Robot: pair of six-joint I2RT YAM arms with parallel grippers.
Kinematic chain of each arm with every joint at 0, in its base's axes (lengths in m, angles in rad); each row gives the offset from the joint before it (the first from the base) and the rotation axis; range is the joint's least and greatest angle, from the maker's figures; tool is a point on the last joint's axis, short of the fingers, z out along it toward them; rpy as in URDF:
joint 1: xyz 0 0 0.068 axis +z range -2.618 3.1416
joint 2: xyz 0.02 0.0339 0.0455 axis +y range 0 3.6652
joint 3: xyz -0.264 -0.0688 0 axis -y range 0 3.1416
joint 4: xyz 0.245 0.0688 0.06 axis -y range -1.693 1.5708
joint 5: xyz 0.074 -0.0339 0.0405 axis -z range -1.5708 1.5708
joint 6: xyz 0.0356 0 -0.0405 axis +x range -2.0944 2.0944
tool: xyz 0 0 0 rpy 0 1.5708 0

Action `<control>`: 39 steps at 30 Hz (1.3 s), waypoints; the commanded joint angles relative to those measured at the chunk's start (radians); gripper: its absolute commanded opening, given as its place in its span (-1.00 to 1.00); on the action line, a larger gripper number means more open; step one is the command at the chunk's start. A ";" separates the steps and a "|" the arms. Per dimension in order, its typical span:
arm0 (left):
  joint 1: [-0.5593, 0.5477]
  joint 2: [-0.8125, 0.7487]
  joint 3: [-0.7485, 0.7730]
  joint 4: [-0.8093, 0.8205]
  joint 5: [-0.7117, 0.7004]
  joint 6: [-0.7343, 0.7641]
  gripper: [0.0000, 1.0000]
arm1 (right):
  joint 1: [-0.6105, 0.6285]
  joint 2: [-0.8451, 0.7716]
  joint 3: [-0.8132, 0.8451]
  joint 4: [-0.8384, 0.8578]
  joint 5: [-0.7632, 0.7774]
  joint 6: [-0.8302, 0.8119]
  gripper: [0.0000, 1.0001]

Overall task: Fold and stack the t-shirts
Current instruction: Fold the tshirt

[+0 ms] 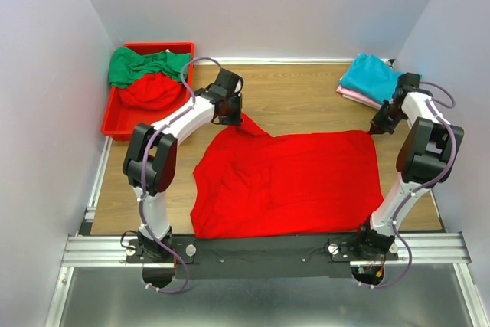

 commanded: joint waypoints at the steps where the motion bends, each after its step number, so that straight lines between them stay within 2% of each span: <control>1: -0.020 -0.054 -0.052 0.009 0.026 -0.023 -1.00 | 0.000 -0.067 -0.043 -0.001 -0.010 -0.021 -0.97; 16: -0.116 -0.251 -0.262 0.026 0.021 -0.089 -1.00 | -0.001 -0.279 -0.222 -0.001 0.059 -0.037 -0.97; 29: -0.186 -0.585 -0.498 -0.026 0.015 -0.193 -1.00 | 0.000 -0.446 -0.370 -0.002 0.145 -0.020 -0.97; 39: -0.247 -0.806 -0.631 -0.097 0.080 -0.278 -1.00 | 0.000 -0.535 -0.445 -0.013 0.227 -0.003 -0.97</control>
